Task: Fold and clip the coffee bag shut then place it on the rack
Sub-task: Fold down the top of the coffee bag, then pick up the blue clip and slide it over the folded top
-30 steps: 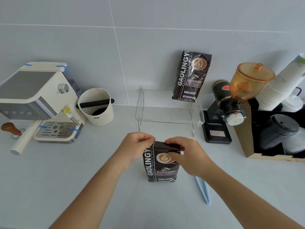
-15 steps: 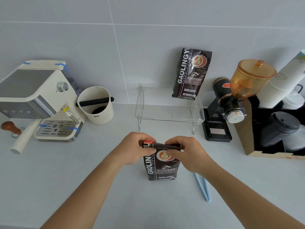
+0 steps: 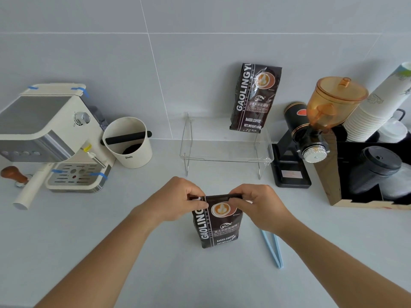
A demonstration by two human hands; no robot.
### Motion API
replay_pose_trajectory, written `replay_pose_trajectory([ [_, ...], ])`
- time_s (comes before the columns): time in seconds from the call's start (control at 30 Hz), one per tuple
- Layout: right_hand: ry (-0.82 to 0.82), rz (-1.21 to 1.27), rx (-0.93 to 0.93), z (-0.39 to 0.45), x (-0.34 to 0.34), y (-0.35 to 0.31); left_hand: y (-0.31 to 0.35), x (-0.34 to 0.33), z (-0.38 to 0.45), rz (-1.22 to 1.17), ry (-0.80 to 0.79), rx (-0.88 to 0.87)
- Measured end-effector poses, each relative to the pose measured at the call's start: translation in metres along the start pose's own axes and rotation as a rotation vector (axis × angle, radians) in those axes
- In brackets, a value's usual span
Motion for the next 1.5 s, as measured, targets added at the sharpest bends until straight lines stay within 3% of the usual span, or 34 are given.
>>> replay_pose_trajectory([
  [0.4,0.069,0.028,0.052,-0.011,0.018,0.008,0.011,-0.006,-0.001,-0.030,-0.079,-0.033],
  [0.73,0.086,0.096,0.028,-0.020,0.039,0.027,0.011,-0.008,-0.006,-0.010,0.019,-0.080],
  [1.03,0.250,-0.121,-0.286,-0.060,0.070,0.113,0.008,-0.012,-0.011,-0.038,0.080,-0.088],
  [1.33,0.132,-0.361,-0.605,-0.090,0.034,0.190,0.007,-0.018,-0.016,-0.053,0.182,-0.083],
  [1.5,0.134,-0.502,-0.619,-0.089,0.018,0.197,0.008,-0.021,-0.019,-0.052,0.215,-0.074],
])
Point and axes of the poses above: each hand's wrist, its own z-axis towards the middle knuckle, its own x-axis out of the back of the hand, y = z × x, the point moved 5 cm from there along z, towards the middle knuckle, and after that the axes turned 6 degrees about z, right-handed, at the moved point
